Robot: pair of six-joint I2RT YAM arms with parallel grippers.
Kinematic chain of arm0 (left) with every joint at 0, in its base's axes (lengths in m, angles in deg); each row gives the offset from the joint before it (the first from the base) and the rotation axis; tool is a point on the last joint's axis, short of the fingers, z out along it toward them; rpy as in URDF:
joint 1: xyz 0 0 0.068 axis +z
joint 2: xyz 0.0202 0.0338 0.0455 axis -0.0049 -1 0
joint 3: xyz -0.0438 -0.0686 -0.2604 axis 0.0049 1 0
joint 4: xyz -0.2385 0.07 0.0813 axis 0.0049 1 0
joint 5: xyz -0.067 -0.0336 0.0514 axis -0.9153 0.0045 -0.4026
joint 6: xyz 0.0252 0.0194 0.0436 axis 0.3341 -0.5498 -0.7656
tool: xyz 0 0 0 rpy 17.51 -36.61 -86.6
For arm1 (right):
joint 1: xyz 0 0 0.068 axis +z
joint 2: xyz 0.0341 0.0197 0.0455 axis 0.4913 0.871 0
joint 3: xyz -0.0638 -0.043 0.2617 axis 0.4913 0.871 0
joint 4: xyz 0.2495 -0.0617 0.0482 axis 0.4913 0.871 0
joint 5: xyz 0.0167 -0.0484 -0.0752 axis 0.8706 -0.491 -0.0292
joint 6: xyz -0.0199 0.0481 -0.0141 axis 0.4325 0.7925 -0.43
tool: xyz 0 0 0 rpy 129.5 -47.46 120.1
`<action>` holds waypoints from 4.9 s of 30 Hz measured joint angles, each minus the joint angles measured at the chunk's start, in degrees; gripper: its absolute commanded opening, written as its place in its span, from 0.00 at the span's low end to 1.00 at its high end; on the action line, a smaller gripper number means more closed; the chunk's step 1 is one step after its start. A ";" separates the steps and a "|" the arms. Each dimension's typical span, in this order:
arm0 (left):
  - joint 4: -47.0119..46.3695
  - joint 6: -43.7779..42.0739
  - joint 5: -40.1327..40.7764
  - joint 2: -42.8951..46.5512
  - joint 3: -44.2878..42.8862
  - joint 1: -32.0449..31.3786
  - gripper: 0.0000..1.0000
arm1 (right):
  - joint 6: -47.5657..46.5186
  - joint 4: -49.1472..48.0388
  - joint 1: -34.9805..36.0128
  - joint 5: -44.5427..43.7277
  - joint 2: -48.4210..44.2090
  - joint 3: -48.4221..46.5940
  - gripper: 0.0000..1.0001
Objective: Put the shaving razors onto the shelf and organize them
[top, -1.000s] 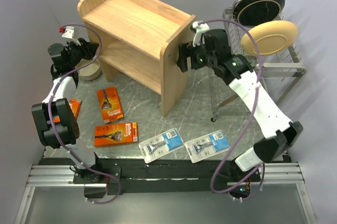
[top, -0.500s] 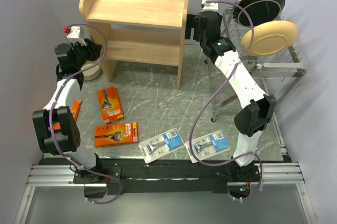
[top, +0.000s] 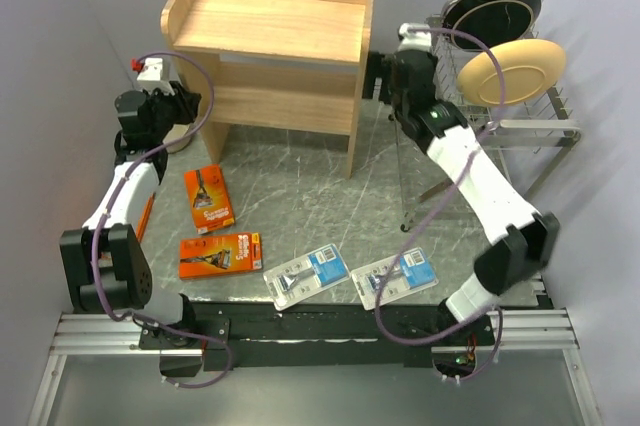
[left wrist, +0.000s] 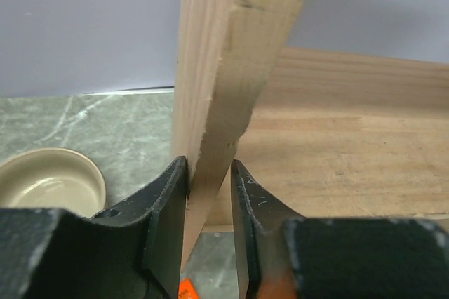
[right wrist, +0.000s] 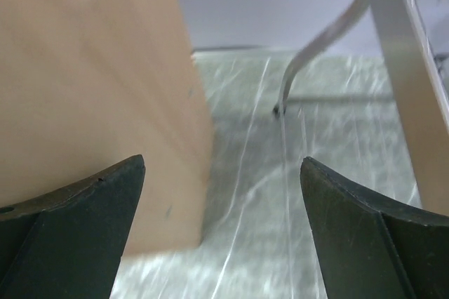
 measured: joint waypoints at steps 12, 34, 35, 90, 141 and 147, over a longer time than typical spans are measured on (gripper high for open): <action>0.00 6.88 3.43 5.20 4.92 -2.32 0.24 | -1.66 1.27 2.40 3.04 -11.76 10.38 0.98; 4.33 8.55 8.11 3.17 0.94 -0.79 0.34 | -2.60 1.62 2.43 0.94 0.70 -1.38 0.98; 4.09 8.59 7.39 1.90 -0.15 -0.39 0.35 | -2.58 1.36 2.54 1.75 0.37 -0.92 0.98; 51.98 -17.73 7.91 1.97 10.47 -60.61 0.65 | -6.75 -6.51 -3.61 25.57 -32.57 36.04 1.00; 52.24 -22.08 16.81 2.14 8.20 -54.03 0.01 | 1.97 -10.75 -1.01 37.05 -34.12 27.61 0.91; 54.25 -22.77 21.53 5.99 3.91 -48.92 0.01 | 2.19 -10.45 -0.85 36.98 -30.03 24.30 0.91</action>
